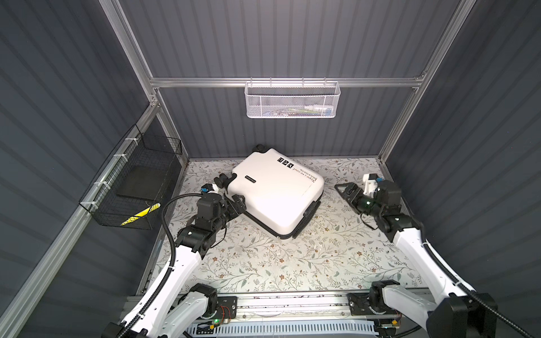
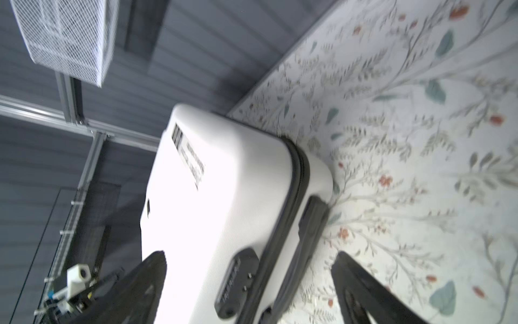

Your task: Pack the luggage

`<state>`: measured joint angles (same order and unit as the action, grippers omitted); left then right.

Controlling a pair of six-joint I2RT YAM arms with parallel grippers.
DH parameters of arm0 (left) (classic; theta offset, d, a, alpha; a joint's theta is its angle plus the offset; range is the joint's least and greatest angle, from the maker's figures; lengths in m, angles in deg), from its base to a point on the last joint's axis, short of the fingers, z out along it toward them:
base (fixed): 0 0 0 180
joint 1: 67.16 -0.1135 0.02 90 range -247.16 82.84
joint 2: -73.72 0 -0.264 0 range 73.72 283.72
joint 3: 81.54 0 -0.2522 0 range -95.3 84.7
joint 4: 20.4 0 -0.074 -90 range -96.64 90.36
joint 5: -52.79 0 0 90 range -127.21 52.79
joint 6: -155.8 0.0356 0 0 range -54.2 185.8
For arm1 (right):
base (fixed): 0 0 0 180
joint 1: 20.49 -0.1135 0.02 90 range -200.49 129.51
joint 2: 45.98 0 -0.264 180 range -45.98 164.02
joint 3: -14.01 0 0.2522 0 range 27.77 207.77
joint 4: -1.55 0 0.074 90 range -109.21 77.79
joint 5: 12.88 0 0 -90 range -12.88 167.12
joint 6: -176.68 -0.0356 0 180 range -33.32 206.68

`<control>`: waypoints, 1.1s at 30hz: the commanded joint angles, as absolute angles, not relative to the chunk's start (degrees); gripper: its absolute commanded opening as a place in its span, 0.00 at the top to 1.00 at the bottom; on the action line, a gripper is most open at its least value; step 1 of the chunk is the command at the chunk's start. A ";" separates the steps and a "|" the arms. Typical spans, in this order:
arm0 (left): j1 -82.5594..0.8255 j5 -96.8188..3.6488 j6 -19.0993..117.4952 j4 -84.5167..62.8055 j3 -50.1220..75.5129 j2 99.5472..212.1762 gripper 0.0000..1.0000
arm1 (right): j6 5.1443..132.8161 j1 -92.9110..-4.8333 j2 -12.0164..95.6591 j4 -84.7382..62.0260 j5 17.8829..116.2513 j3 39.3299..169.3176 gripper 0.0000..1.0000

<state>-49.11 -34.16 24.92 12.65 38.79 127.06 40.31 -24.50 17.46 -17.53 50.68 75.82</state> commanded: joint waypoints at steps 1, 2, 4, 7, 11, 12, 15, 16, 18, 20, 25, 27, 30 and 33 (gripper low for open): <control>-51.85 -40.04 26.78 11.19 36.80 128.70 0.00 | 44.30 -21.54 26.33 -23.08 44.18 85.72 0.04; -52.81 -41.67 26.93 10.49 36.80 129.33 0.00 | 44.68 -21.17 29.63 -23.58 43.10 89.44 0.03; -54.25 -44.29 27.28 9.14 36.47 130.49 0.00 | 45.57 -21.02 35.38 -23.79 40.80 96.04 0.03; -55.83 -47.54 27.79 7.28 35.58 132.31 0.00 | 45.90 -21.10 43.91 -23.88 37.04 104.73 0.03; -56.94 -50.69 27.92 5.15 34.49 135.43 0.00 | 46.15 -21.93 52.62 -23.72 33.80 112.36 0.04; -57.03 -51.24 27.72 4.52 34.42 136.23 0.00 | 46.41 -22.32 54.05 -23.85 33.62 113.46 0.04; -57.18 -52.51 27.61 2.80 33.99 138.50 0.00 | 47.26 -23.67 58.32 -24.17 32.64 116.37 0.04; -57.22 -52.93 27.66 2.42 33.57 139.40 0.00 | 47.43 -24.23 59.39 -23.99 32.52 116.93 0.04; -57.22 -53.66 27.67 1.90 32.86 140.95 0.00 | 48.06 -25.43 61.21 -23.90 32.01 117.78 0.05; -57.21 -54.33 27.75 1.81 31.99 142.28 0.00 | 48.57 -26.50 62.46 -23.77 31.56 118.29 0.05; -57.20 -55.67 27.33 0.64 30.19 144.66 0.00 | 48.65 -28.38 63.02 -21.88 29.96 116.57 0.06; -57.18 -57.86 26.98 0.07 29.52 145.59 0.00 | 47.82 -28.74 62.33 -19.85 29.09 114.41 0.06; -57.13 -59.41 26.27 -0.93 28.40 147.00 0.00 | 45.08 -29.01 60.35 -14.88 28.11 109.90 0.07; -57.11 -60.62 26.00 -1.10 26.90 148.77 0.00 | 42.22 -29.19 58.11 -9.78 27.12 104.63 0.08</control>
<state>-57.79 -55.32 26.19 3.12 30.28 147.21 45.27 -28.78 60.19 -14.80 30.33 107.82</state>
